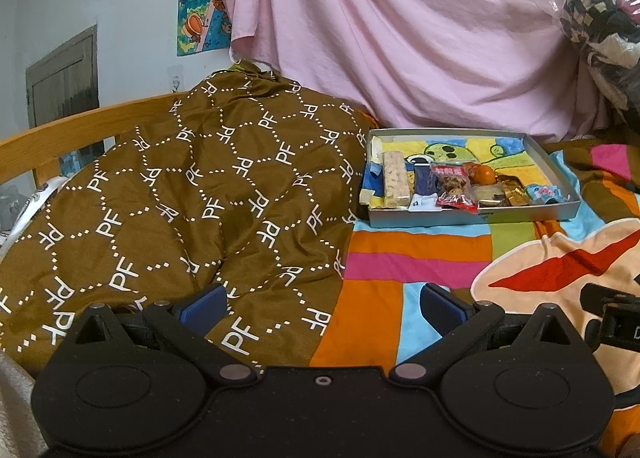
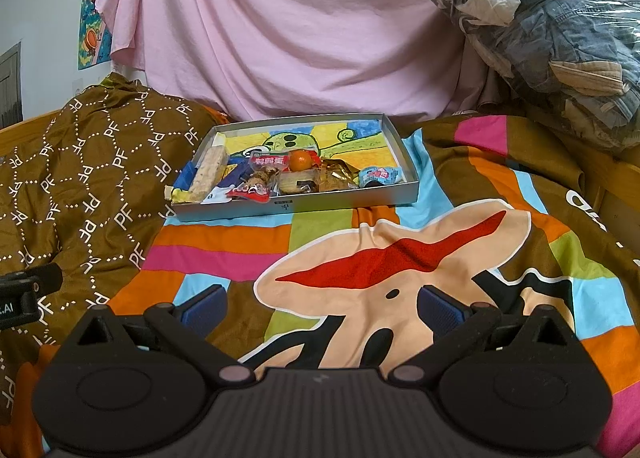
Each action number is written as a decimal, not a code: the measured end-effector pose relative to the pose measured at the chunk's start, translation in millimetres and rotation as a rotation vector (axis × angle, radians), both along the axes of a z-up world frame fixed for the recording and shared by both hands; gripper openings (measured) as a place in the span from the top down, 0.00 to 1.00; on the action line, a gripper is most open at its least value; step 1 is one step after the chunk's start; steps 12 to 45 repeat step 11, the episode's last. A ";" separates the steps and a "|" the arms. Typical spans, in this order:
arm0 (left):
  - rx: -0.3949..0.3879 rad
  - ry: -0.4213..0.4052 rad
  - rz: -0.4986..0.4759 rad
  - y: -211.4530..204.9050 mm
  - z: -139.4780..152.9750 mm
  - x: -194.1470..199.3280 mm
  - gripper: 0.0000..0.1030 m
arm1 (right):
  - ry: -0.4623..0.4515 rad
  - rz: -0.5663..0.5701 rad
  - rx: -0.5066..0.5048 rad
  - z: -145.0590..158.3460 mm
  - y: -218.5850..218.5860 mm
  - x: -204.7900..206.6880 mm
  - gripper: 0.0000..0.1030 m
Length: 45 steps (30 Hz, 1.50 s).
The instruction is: Organize snacks
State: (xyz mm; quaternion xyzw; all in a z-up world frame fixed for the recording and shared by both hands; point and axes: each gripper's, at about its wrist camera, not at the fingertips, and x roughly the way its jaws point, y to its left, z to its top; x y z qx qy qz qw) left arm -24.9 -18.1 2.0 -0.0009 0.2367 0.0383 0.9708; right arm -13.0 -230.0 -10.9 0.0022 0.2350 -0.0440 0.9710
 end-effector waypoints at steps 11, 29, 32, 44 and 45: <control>-0.001 -0.007 -0.002 -0.7 0.3 -0.9 0.01 | 0.001 0.000 0.000 0.0 -0.1 -0.2 0.00; -0.001 -0.007 -0.002 -0.7 0.3 -0.9 0.01 | 0.001 0.000 0.000 0.0 -0.1 -0.2 0.00; -0.001 -0.007 -0.002 -0.7 0.3 -0.9 0.01 | 0.001 0.000 0.000 0.0 -0.1 -0.2 0.00; -0.001 -0.007 -0.002 -0.7 0.3 -0.9 0.01 | 0.001 0.000 0.000 0.0 -0.1 -0.2 0.00; -0.001 -0.007 -0.002 -0.7 0.3 -0.9 0.01 | 0.001 0.000 0.000 0.0 -0.1 -0.2 0.00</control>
